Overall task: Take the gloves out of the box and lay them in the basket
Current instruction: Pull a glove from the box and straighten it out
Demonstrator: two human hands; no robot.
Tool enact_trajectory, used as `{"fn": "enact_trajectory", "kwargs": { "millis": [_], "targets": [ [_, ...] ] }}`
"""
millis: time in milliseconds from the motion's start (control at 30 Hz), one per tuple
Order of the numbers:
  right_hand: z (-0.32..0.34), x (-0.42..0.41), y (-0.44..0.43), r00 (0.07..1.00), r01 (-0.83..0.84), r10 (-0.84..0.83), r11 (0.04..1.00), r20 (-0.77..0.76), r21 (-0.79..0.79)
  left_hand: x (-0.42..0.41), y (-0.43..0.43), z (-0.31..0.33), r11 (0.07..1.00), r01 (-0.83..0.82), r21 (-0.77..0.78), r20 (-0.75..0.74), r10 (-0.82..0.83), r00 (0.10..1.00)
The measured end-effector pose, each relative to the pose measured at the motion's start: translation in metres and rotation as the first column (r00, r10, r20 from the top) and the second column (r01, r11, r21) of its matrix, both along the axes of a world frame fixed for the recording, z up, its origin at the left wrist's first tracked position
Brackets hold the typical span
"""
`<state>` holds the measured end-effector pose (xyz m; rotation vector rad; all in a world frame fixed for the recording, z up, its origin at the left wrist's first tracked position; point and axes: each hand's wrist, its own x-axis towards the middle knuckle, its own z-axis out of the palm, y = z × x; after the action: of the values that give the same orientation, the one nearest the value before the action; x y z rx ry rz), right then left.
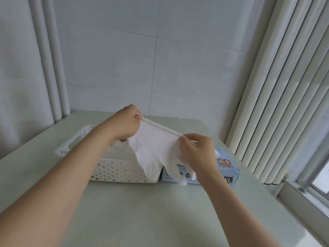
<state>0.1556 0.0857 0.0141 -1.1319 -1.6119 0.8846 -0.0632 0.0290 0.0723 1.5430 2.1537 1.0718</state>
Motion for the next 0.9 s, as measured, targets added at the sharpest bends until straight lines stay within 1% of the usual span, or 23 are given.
{"fn": "enact_trajectory", "kwargs": {
  "millis": [67,133,200,300,400,467,567,667,733,833,900],
  "targets": [
    [-0.003,-0.01,0.001,0.998,0.045,-0.051,0.991,0.042,0.128,-0.005,-0.001,-0.002,0.999,-0.042,-0.017,-0.09,0.04,0.995],
    [-0.002,-0.021,0.004,0.992,0.069,-0.094,0.966,0.089,0.251,-0.012,-0.003,-0.003,0.996,-0.079,-0.036,-0.132,0.074,0.988],
    [0.001,-0.032,0.008,0.983,0.068,-0.119,0.941,0.137,0.332,-0.021,-0.004,-0.004,0.993,-0.103,-0.064,-0.153,0.092,0.984],
    [0.009,-0.05,0.014,0.962,0.012,-0.116,0.923,0.247,0.386,-0.04,-0.005,-0.01,0.983,-0.149,-0.109,-0.157,0.131,0.979],
    [0.016,-0.067,0.019,0.928,-0.08,-0.062,0.93,0.367,0.36,-0.057,-0.008,-0.017,0.961,-0.207,-0.183,-0.172,0.176,0.969],
    [0.017,-0.08,0.023,0.886,-0.139,-0.04,0.928,0.462,0.346,-0.066,-0.012,-0.021,0.938,-0.252,-0.239,-0.184,0.211,0.96],
    [0.019,-0.097,0.027,0.814,-0.18,-0.04,0.931,0.58,0.317,-0.074,-0.016,-0.026,0.901,-0.316,-0.297,-0.222,0.257,0.941],
    [0.02,-0.107,0.029,0.736,-0.217,-0.039,0.932,0.676,0.291,-0.071,-0.02,-0.029,0.879,-0.357,-0.315,-0.334,0.249,0.909],
    [0.022,-0.109,0.025,0.661,-0.243,-0.062,0.925,0.748,0.292,-0.067,-0.02,-0.03,0.865,-0.379,-0.329,-0.416,0.228,0.88],
    [0.022,-0.111,0.018,0.518,-0.313,-0.185,0.867,0.835,0.387,-0.066,-0.02,-0.031,0.84,-0.403,-0.363,-0.499,0.19,0.846],
    [0.022,-0.112,0.015,0.478,-0.387,-0.267,0.791,0.837,0.474,-0.069,-0.021,-0.031,0.825,-0.382,-0.416,-0.526,0.124,0.841]
  ]
}}
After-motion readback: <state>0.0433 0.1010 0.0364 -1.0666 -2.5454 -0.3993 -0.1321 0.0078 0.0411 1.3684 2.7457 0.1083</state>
